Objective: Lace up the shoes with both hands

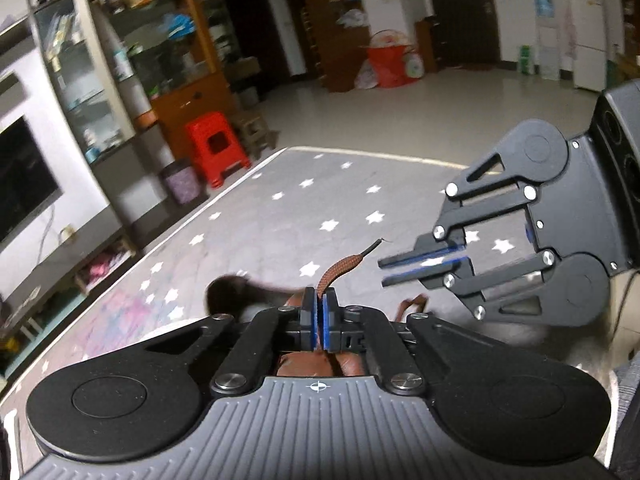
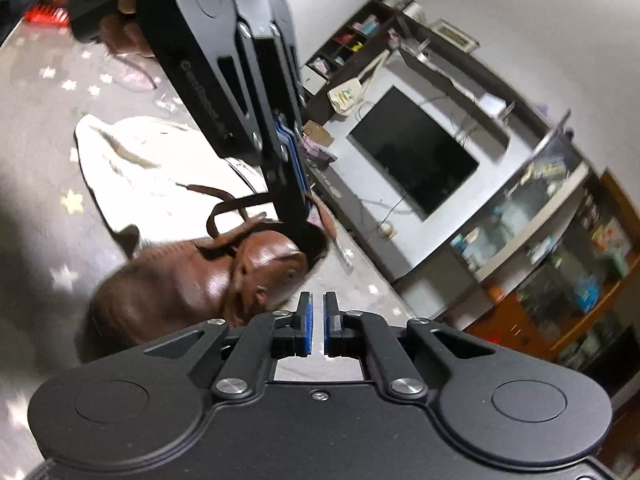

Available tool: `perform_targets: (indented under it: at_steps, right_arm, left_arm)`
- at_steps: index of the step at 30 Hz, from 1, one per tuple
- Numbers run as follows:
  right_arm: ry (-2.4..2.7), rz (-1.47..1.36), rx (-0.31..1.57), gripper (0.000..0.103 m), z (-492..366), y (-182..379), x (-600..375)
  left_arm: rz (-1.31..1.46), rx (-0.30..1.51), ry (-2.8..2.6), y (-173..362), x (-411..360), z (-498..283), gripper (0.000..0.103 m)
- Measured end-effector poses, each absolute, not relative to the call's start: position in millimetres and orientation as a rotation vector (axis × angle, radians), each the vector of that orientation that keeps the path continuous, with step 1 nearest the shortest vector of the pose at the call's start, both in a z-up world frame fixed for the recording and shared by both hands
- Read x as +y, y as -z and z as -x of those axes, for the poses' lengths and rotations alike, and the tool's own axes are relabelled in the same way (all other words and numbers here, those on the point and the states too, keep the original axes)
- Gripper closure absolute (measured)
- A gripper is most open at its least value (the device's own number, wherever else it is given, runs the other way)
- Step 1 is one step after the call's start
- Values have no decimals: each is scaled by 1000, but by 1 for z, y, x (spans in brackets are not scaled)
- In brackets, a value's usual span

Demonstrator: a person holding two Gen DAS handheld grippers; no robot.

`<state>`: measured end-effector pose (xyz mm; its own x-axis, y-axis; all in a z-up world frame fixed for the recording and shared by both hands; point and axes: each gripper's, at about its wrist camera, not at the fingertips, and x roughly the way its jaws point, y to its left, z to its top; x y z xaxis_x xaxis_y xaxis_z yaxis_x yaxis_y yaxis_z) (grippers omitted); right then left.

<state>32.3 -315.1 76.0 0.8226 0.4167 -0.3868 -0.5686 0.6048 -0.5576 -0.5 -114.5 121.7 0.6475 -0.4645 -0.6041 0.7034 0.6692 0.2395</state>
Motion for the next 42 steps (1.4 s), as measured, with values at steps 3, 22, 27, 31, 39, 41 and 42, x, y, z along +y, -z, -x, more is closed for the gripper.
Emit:
perform_targets:
  at_steps: [3, 22, 27, 31, 39, 41, 42]
  right_arm:
    - [-574, 614, 248, 98, -39, -75, -308]
    - [-500, 338, 343, 77, -61, -79, -327]
    - [-497, 313, 351, 77, -59, -81, -340]
    - [-488, 304, 355, 77, -60, -79, -341]
    - [-488, 274, 362, 77, -60, -80, -344]
    - [-493, 272, 358, 77, -59, -79, -343]
    - [-495, 275, 356, 77, -58, -79, -342]
  left_arm:
    - [-467, 549, 670, -119, -109, -3, 100]
    - [-506, 579, 614, -102, -123, -13, 100]
    - [-557, 593, 604, -94, -130, -16, 100]
    - [-574, 608, 591, -86, -130, -21, 100]
    - [-623, 625, 575, -85, -137, -24, 100]
    - [-659, 629, 569, -84, -143, -25, 100]
    - [-669, 632, 567, -83, -144, -26, 100]
